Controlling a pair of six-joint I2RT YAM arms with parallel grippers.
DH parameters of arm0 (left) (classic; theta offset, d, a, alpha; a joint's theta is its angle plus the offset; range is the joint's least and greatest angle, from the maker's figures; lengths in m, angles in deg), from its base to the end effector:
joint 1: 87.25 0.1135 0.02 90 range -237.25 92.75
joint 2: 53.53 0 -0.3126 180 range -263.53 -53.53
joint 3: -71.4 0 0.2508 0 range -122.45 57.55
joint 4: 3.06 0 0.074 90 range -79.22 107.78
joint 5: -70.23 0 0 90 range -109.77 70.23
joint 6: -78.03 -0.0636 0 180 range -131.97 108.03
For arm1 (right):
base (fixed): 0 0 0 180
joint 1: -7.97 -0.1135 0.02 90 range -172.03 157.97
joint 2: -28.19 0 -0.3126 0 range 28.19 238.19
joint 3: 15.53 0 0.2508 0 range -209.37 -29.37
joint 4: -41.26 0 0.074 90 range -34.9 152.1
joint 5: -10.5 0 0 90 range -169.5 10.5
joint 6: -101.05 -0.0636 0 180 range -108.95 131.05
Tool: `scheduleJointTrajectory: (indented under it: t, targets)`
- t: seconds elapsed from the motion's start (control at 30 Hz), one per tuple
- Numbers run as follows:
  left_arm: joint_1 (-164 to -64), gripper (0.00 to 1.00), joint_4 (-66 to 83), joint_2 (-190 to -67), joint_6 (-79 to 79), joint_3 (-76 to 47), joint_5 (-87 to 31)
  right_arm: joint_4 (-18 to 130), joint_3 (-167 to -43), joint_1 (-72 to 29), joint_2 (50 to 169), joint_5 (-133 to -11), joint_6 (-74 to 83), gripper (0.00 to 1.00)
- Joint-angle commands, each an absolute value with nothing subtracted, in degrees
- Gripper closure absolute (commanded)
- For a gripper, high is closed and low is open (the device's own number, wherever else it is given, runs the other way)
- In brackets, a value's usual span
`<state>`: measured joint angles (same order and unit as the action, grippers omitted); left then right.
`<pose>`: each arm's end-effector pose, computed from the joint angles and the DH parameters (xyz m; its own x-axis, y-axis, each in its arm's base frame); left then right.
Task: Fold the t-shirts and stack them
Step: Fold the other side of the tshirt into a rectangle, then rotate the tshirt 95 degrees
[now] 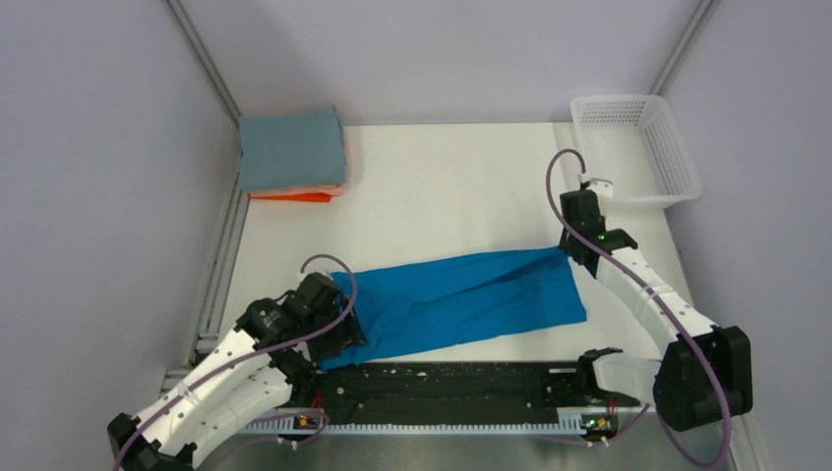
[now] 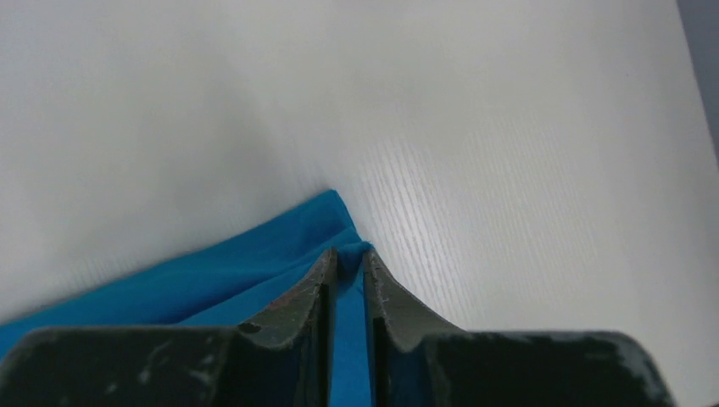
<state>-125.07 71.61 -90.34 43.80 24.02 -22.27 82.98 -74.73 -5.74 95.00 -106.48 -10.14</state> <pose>0.0586 -0.0490 0.2231 -0.9187 -0.3326 -0.2133 -0.2344 0.8934 -0.3832 0.2309 0.0266 0.2685 -0.6596 0.1707 -0.7320 0.3372 0.9376 -0.0853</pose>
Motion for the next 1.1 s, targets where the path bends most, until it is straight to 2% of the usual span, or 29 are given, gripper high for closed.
scheduleJointTrajectory:
  t: [0.0,0.07,0.13,0.17,0.23,0.33,0.43,0.53,0.6,0.73,0.83,0.97,1.07]
  targets:
    - [-126.3,0.16,76.3,-88.5,46.9,23.6,-26.8,85.4,-76.2,-5.3,94.8,-112.2,-12.3,0.78]
    - [-126.3,0.02,77.6,-89.2,45.9,20.3,-23.5,86.2,-76.5,-5.3,94.1,-113.9,-13.3,0.68]
    - [-126.3,0.01,76.7,-90.6,44.0,17.2,-20.8,86.3,-76.6,-5.3,92.9,-113.9,-13.4,0.41]
    - [-126.4,0.01,75.2,-91.3,43.4,16.1,-19.5,86.3,-76.7,-5.3,92.4,-113.2,-13.4,0.31]
    - [-126.4,0.01,69.9,-93.0,42.2,15.5,-17.5,85.9,-76.7,-5.2,91.3,-111.4,-12.8,0.23]
    - [-126.3,0.01,58.0,-96.3,40.9,17.4,-16.5,82.8,-75.9,-5.2,90.0,-103.8,-10.5,0.21]
    - [-126.1,0.01,46.5,-102.0,42.0,20.5,-11.3,76.6,-73.3,-5.3,90.2,-88.6,-9.9,0.19]
    - [-123.9,0.01,42.5,-110.5,43.6,20.3,-8.8,67.5,-69.0,-5.4,92.6,-71.4,-10.3,0.17]
    - [-121.5,0.01,40.6,-116.3,44.2,20.5,-9.2,63.9,-67.3,-5.8,96.0,-66.1,-11.7,0.17]
    - [-115.0,0.01,30.6,-125.8,43.2,22.6,-16.4,60.9,-67.1,-7.4,103.6,-65.6,-12.2,0.17]
    - [-112.0,0.01,24.7,-134.1,42.2,20.8,-17.2,60.6,-67.1,-7.6,108.0,-65.6,-13.5,0.17]
    - [-110.4,0.01,25.0,-148.9,39.5,8.2,-17.9,63.0,-65.0,-8.5,106.9,-66.7,-13.8,0.18]
    - [-110.1,0.01,27.7,-163.0,37.5,-8.8,-23.6,65.7,-61.9,-9.2,102.8,-67.0,-14.3,0.18]
